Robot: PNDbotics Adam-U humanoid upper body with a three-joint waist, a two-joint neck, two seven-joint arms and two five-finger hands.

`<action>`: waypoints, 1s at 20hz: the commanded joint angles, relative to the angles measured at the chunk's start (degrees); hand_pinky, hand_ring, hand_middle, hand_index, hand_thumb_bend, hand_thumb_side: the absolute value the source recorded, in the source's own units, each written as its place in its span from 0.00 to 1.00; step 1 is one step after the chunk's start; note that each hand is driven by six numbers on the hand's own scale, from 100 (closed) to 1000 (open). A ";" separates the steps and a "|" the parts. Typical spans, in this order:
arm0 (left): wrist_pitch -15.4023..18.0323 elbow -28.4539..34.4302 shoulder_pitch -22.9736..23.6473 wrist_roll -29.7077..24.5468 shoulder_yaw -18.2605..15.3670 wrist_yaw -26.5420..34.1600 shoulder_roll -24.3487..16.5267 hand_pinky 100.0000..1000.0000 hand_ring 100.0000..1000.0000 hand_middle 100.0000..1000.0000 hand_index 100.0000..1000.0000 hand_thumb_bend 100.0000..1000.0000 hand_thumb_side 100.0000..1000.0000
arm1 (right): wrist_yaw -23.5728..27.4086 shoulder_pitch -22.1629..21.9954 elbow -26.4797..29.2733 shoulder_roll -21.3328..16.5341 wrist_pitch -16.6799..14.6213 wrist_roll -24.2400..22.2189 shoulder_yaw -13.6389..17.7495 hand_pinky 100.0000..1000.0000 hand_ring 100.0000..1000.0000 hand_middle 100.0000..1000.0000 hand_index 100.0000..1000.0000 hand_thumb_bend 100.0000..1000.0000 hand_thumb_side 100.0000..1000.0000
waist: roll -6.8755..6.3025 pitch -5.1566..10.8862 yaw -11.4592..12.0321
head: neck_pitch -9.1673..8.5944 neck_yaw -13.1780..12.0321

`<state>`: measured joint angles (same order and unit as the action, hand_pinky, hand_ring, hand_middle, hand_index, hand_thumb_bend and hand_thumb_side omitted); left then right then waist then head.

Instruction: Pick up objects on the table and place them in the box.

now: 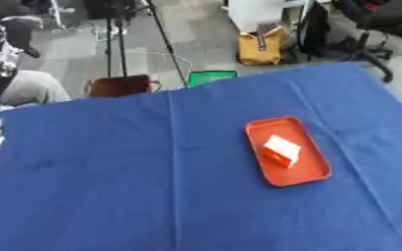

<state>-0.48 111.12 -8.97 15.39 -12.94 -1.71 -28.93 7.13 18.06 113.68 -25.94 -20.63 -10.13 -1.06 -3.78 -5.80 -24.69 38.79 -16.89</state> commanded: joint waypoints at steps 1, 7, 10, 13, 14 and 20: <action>1.27 1.86 0.93 1.20 -2.53 1.16 0.13 0.42 0.70 0.70 0.83 0.72 0.73 | -0.29 0.20 0.91 -1.64 0.25 0.09 0.53 0.57 0.68 0.64 0.82 0.45 0.46 | 0.17 0.75 0.28 | 0.72 -0.65; 1.47 2.97 2.83 2.26 -3.72 1.16 3.03 0.41 0.70 0.70 0.82 0.71 0.77 | -0.47 -0.22 0.91 -1.51 0.34 -0.03 0.49 0.57 0.68 0.64 0.82 0.45 0.46 | 0.20 0.71 1.12 | 1.54 -1.64; 1.40 3.09 3.19 2.33 -3.88 1.40 4.12 0.40 0.70 0.69 0.82 0.71 0.79 | -0.49 -0.31 0.91 -1.40 0.36 -0.04 0.45 0.57 0.68 0.64 0.82 0.45 0.46 | 0.31 0.69 1.38 | 1.58 -1.85; 1.36 3.20 3.25 2.29 -3.96 1.52 4.68 0.40 0.70 0.69 0.82 0.71 0.78 | -0.50 -0.36 0.91 -1.35 0.31 -0.03 0.48 0.57 0.68 0.64 0.82 0.45 0.46 | 0.39 0.62 1.40 | 1.58 -1.93; 1.36 3.23 3.22 2.22 -3.89 1.56 4.81 0.40 0.70 0.69 0.82 0.71 0.79 | -0.51 -0.38 0.91 -1.36 0.29 -0.01 0.50 0.57 0.68 0.64 0.82 0.45 0.46 | 0.47 0.61 1.40 | 1.66 -1.95; 1.32 3.18 3.32 1.78 -3.71 1.84 5.36 0.40 0.70 0.69 0.81 0.71 0.79 | -0.49 -0.40 0.91 -1.36 0.28 0.03 0.46 0.56 0.68 0.64 0.82 0.45 0.46 | 0.47 0.68 1.56 | 1.64 -2.05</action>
<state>0.78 113.16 -5.46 17.37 -16.13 -0.17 -22.80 6.84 17.13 113.68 -25.96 -20.37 -10.25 -1.05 -3.56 -5.69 -23.22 40.20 -18.76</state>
